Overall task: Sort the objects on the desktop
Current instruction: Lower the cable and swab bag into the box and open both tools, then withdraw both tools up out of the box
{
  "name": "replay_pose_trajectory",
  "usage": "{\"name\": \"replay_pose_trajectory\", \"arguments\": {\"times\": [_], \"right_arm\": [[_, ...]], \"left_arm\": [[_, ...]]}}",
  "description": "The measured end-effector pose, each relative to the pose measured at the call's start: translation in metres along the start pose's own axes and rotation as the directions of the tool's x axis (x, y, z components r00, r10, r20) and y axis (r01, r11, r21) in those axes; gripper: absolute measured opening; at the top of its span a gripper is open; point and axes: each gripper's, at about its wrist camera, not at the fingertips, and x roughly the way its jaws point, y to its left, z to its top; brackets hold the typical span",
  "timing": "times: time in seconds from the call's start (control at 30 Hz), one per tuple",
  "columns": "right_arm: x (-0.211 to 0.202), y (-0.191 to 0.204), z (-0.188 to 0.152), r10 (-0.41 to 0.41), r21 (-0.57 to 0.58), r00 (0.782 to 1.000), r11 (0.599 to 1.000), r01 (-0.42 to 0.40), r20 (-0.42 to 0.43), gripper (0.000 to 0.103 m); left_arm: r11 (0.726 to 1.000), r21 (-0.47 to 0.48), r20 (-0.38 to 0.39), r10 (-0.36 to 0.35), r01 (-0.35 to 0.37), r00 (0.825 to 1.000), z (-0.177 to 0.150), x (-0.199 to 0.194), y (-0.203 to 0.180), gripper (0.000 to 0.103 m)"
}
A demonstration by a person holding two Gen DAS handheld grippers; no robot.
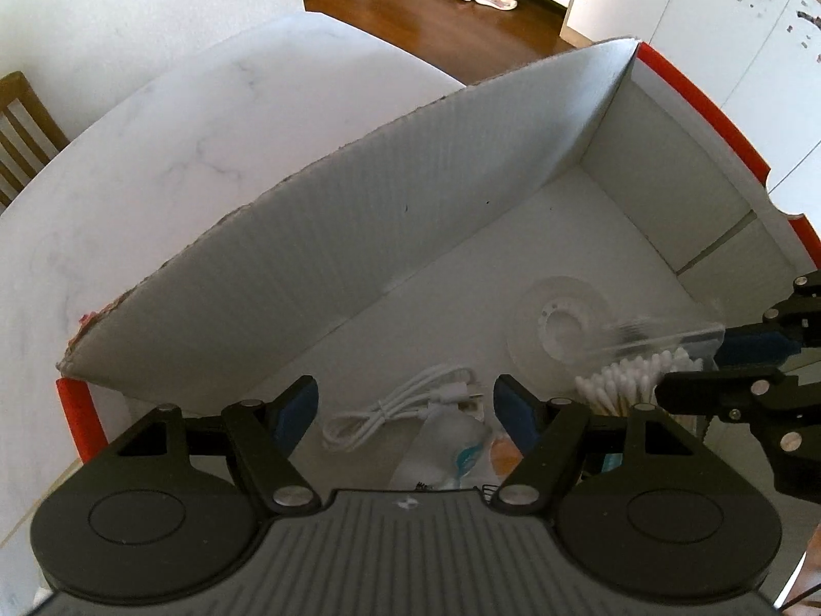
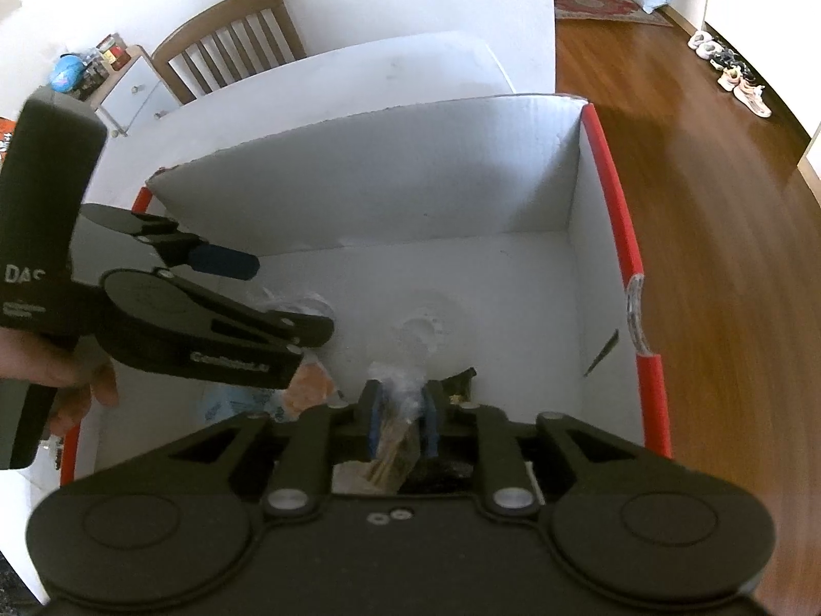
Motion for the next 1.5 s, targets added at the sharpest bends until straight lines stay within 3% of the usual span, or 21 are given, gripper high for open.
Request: {"name": "replay_pose_trajectory", "arguments": {"times": [0.27,0.33,0.93,1.07,1.23,1.27,1.43,1.5], "right_arm": [[-0.011,-0.002,-0.001,-0.040,-0.021,0.999,0.999,0.041,0.011,0.026],[-0.012,-0.002,-0.003,-0.034,-0.029,0.999,0.999,0.035,0.020,0.036],[-0.045,0.011,-0.018,0.004,-0.093,0.998,0.996,0.002,0.063,0.037],[-0.052,0.015,-0.021,0.008,-0.112,0.996,0.994,0.001,0.083,0.053],[-0.056,0.021,-0.024,0.011,-0.130,0.996,0.991,0.002,0.094,0.055],[-0.058,0.022,-0.025,0.013,-0.132,0.995,0.991,0.000,0.098,0.060],[-0.066,0.026,-0.033,0.018,-0.143,0.993,0.990,-0.001,0.120,0.067],[-0.069,0.027,-0.036,0.022,-0.145,0.992,0.989,-0.003,0.125,0.068]], "left_arm": [[1.000,-0.005,0.025,-0.007,0.007,1.000,0.000,-0.008,-0.004,0.081],[1.000,-0.008,0.034,-0.007,0.007,0.999,0.000,-0.012,-0.002,0.081],[1.000,-0.027,0.116,-0.008,0.011,0.993,-0.020,-0.052,-0.002,0.081],[1.000,-0.023,0.138,-0.015,0.019,0.990,-0.030,-0.066,-0.009,0.084],[0.999,-0.021,0.164,-0.034,0.038,0.986,-0.036,-0.081,-0.011,0.084],[0.999,-0.022,0.171,-0.039,0.043,0.984,-0.038,-0.085,-0.012,0.084],[0.998,-0.027,0.203,-0.056,0.063,0.977,-0.048,-0.095,-0.012,0.099],[0.996,-0.033,0.218,-0.068,0.077,0.974,-0.053,-0.101,-0.012,0.100]]}}
